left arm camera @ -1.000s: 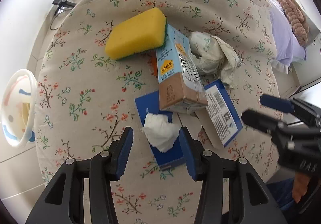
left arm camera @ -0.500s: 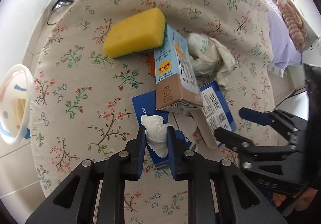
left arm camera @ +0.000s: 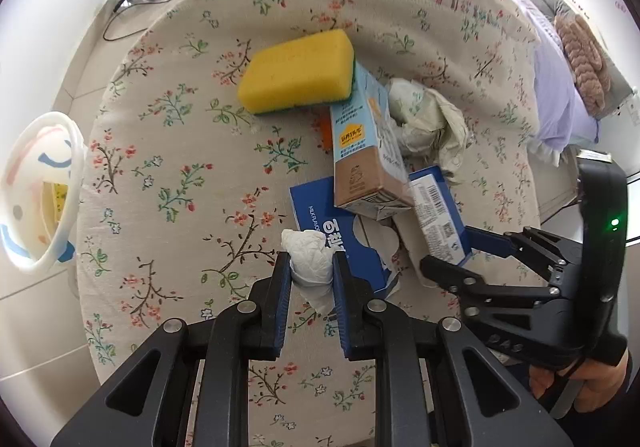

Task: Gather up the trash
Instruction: 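Grasp the blue-and-white box with the right gripper and lift, then drop the tissue and blue box into the wastebasket with both grippers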

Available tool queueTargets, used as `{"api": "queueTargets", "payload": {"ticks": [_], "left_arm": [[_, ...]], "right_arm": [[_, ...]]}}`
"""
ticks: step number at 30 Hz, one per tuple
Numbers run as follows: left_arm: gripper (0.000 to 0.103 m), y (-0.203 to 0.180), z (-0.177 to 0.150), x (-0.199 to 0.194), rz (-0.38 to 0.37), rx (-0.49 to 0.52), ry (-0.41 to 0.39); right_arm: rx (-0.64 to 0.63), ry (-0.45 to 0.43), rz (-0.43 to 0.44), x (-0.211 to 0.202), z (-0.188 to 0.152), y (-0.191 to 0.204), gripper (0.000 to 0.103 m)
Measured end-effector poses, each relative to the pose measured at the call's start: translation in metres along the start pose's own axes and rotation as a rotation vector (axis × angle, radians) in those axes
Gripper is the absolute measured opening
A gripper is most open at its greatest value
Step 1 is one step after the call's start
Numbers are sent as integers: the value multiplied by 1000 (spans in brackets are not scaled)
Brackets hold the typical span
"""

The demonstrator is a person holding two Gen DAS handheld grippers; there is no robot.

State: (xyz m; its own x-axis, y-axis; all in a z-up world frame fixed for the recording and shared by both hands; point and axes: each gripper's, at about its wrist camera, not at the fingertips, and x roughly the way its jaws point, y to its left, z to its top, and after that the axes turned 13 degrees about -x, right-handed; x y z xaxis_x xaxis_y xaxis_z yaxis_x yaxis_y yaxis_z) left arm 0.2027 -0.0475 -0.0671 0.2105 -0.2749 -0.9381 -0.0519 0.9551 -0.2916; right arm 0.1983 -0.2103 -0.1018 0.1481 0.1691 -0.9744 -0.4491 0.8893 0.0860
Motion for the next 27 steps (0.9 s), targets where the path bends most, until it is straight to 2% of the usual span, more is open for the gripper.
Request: {"api": "queueTargets", "payload": {"ticks": [6,15,27], "left_arm": [[22,9,2,-20,-49,-19,-21],[22,30,8,-39,-71,-69,-51],[22,92,28,-63,-54,-213,-113]], "right_arm": [[42,-77,43,-32,-8,-8,60],[39,-223,101,-66,-1,4,60],[-19,-260,121,-59,29,45,60]]}}
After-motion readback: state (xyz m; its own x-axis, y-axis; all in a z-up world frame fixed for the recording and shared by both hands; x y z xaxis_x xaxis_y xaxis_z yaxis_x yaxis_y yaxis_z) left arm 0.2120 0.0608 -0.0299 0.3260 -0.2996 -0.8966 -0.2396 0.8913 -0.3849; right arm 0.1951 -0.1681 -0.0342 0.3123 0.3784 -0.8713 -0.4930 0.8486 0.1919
